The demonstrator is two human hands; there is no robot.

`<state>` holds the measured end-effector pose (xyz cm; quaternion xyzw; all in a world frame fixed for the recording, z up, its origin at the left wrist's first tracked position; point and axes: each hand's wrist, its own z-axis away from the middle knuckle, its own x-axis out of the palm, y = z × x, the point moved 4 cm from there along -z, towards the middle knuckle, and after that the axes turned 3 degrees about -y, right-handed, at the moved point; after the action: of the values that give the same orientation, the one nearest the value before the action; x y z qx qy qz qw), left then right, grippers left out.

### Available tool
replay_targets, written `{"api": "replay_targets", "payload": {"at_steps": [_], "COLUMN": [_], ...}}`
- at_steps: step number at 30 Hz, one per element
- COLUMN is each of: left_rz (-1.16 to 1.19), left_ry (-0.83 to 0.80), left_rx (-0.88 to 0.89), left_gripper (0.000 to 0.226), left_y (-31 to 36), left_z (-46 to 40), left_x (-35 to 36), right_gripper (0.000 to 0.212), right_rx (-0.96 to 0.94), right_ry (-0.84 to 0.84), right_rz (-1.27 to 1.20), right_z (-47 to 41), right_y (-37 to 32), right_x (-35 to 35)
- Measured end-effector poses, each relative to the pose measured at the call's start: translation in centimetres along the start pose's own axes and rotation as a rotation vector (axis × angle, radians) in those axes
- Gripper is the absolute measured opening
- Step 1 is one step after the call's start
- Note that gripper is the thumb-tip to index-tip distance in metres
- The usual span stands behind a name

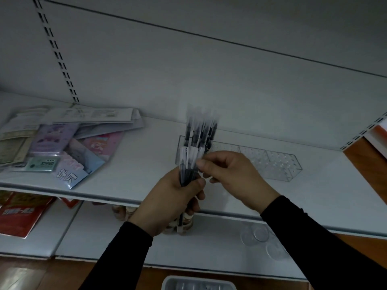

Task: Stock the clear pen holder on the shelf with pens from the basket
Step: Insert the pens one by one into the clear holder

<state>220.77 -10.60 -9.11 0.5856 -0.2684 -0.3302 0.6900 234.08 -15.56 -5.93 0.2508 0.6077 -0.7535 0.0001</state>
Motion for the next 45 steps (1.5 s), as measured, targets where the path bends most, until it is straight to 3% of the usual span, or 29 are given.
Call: {"api": "replay_targets", "payload": {"at_steps": [10,14,17,25,33,45], "left_rz": [0.12,0.137,0.143,0.213,0.191,0.203], "left_ry": [0.001,0.006,-0.011,0.027,0.127,0.176], "left_rx": [-0.02,0.017,0.008,-0.039,-0.028,-0.024], "left_gripper": [0.019,0.018,0.018,0.02,0.02,0.019], "left_y": [0.2,0.5,0.4,-0.3,-0.5,-0.6], "left_z": [0.0,-0.1,-0.1,-0.2,-0.4,-0.6], "left_x": [0.3,0.3,0.4,-0.3,-0.9,-1.4], "right_gripper": [0.01,0.022,0.017,0.013,0.012,0.009], "right_rx": [0.059,0.069,0.055,0.032,-0.229,-0.319], "right_ry": [0.087,0.032,-0.008,0.307,0.583,0.496], "right_rz": [-0.264,-0.211,-0.154,-0.442,-0.163,-0.076], "right_z": [-0.6,-0.7,-0.7,-1.5,-1.7,-2.9], "right_y": [0.3,0.3,0.2,-0.2,-2.1,-3.1], "right_x": [-2.1,-1.8,-1.3,-5.0,-8.6,-6.1]}}
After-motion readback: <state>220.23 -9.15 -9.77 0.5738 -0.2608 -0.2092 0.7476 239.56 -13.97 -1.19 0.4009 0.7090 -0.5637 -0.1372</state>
